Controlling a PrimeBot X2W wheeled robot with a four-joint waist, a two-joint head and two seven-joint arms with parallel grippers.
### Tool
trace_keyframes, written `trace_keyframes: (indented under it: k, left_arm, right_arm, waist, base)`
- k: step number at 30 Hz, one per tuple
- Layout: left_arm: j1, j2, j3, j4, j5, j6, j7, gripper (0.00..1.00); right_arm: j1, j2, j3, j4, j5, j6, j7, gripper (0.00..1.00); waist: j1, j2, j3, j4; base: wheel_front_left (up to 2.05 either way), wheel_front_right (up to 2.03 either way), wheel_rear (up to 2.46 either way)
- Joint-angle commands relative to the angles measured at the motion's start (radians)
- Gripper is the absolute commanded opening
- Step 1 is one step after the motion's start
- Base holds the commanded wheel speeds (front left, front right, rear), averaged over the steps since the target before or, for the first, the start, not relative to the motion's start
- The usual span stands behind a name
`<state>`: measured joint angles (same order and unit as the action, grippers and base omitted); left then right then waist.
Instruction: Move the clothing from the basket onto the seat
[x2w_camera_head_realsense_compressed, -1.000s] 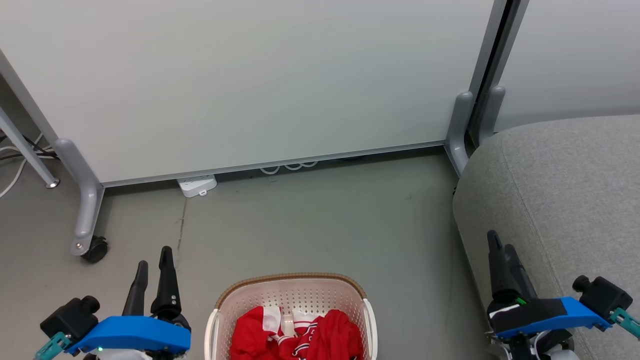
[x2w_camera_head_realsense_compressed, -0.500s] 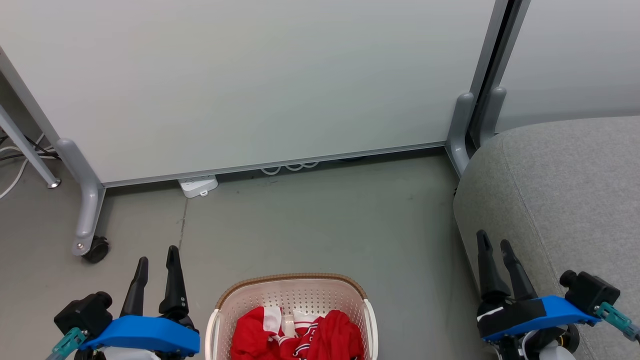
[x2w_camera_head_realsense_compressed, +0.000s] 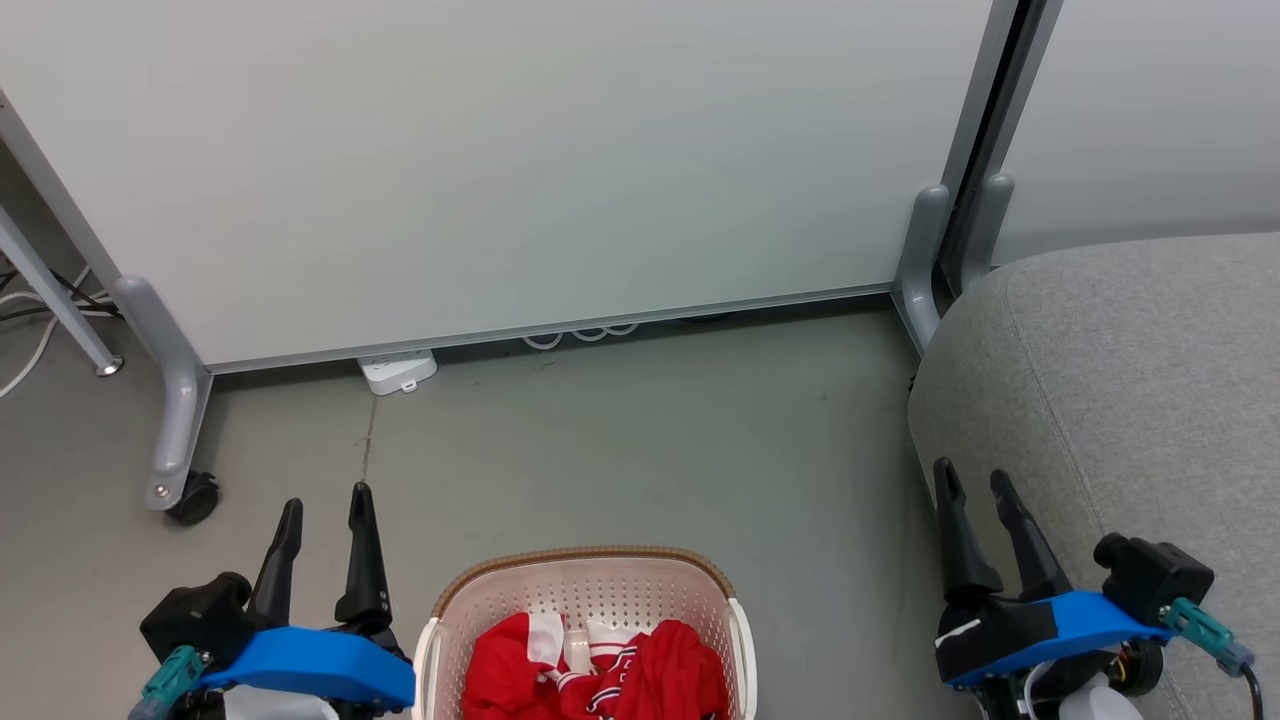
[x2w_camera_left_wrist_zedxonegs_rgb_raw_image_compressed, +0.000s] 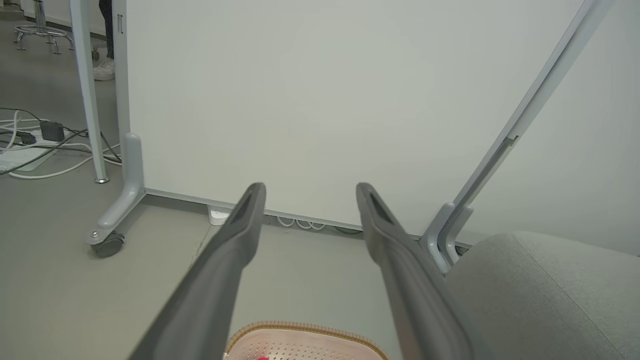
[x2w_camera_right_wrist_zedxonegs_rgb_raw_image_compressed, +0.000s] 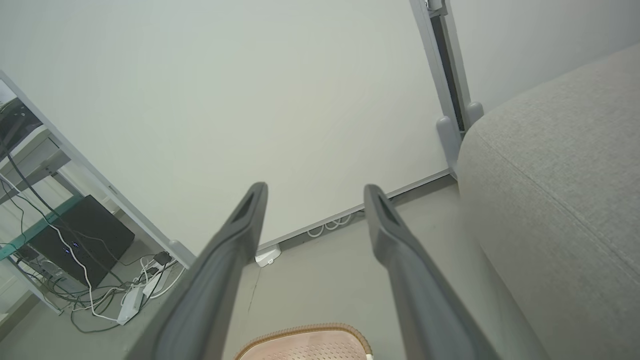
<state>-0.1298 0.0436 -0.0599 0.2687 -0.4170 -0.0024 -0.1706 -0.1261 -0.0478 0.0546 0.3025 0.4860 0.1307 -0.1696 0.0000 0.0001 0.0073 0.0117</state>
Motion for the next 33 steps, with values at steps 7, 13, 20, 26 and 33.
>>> trace_keyframes:
  k: [7, 13, 20, 26, 33]
  left_arm:
    - [-0.022, 0.007, -0.007, 0.004, 0.092, 0.009, -0.027, 1.0]
    - [-0.026, 0.008, -0.014, 0.01, 0.133, 0.013, -0.037, 1.0]
    - [-0.025, 0.008, -0.023, 0.017, 0.176, 0.017, -0.052, 1.0]
    - [-0.029, 0.009, -0.026, 0.025, 0.212, 0.016, -0.064, 1.0]
    - [-0.026, 0.009, -0.032, 0.032, 0.25, 0.02, -0.077, 1.0]
  right_arm:
    - [-0.024, -0.003, 0.01, 0.007, -0.093, 0.0, -0.027, 1.0]
    - [-0.026, -0.003, 0.012, 0.013, -0.139, 0.0, -0.038, 1.0]
    - [-0.027, -0.003, 0.018, 0.025, -0.192, 0.0, -0.053, 1.0]
    - [-0.03, -0.003, 0.024, 0.033, -0.234, 0.0, -0.065, 1.0]
    - [-0.032, -0.004, 0.031, 0.042, -0.282, 0.0, -0.079, 1.0]
  waist:
    - [0.0, -0.0001, -0.001, -0.001]
    - [0.0, -0.0001, 0.001, 0.0]
    - [0.0, -0.0001, 0.001, 0.002]
    - [0.0, -0.0001, 0.002, 0.002]
    - [0.0, -0.0001, 0.002, 0.002]
  base:
    - [0.0, 0.0, 0.0]
    - [0.0, 0.0, 0.0]
    - [0.0, 0.0, 0.0]
    - [0.0, 0.0, 0.0]
    - [0.0, 0.0, 0.0]
